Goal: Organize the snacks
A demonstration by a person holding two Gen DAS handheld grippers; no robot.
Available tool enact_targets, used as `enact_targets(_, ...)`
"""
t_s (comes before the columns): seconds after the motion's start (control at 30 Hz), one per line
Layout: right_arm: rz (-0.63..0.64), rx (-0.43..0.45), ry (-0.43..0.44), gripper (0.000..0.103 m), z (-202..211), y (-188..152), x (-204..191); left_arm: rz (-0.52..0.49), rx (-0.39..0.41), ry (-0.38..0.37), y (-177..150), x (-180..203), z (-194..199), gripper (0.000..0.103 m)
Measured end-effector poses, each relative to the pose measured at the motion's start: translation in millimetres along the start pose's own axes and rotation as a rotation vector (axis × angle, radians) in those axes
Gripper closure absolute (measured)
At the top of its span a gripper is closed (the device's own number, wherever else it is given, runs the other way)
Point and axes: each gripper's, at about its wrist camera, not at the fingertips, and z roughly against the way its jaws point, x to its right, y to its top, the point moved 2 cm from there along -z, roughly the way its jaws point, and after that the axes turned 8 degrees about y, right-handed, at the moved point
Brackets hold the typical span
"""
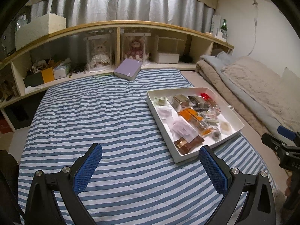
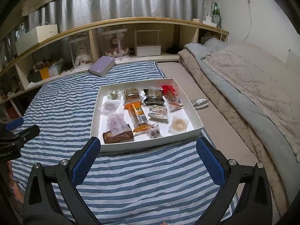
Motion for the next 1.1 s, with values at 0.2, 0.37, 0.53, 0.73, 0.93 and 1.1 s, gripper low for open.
enact_targets(0.2,-0.004,0.012,-0.008,0.000,-2.3,-6.2,1.1,-0.005,0.005,0.006,-10.5,-0.7,-6.8,0.000)
enact_targets(0.37,-0.007,0.030,-0.008,0.000,0.3,-6.6,2.6,-0.003,0.005,0.002,-14.5,-1.2,-11.3,0.000)
enact_targets(0.53,-0.017,0.040,-0.006,0.000,1.9,-6.0,4.9,-0.003,0.011,-0.001,-15.1,-0.4,-12.3,0.000)
enact_targets(0.73,-0.024,0.051,-0.009,0.000,3.0,-5.4,8.3,-0.005,0.025,-0.005,-17.0,1.4,-11.3,0.000)
enact_targets(0.93,-0.025,0.065,-0.010,0.000,4.4,-5.3,8.5,-0.001,0.034,-0.007,-18.6,2.4,-9.0,0.000)
enact_targets(1.1,-0.021,0.075,-0.008,0.000,6.3,-6.3,8.3,0.005,0.041,-0.006,-19.5,2.0,-7.5,0.000)
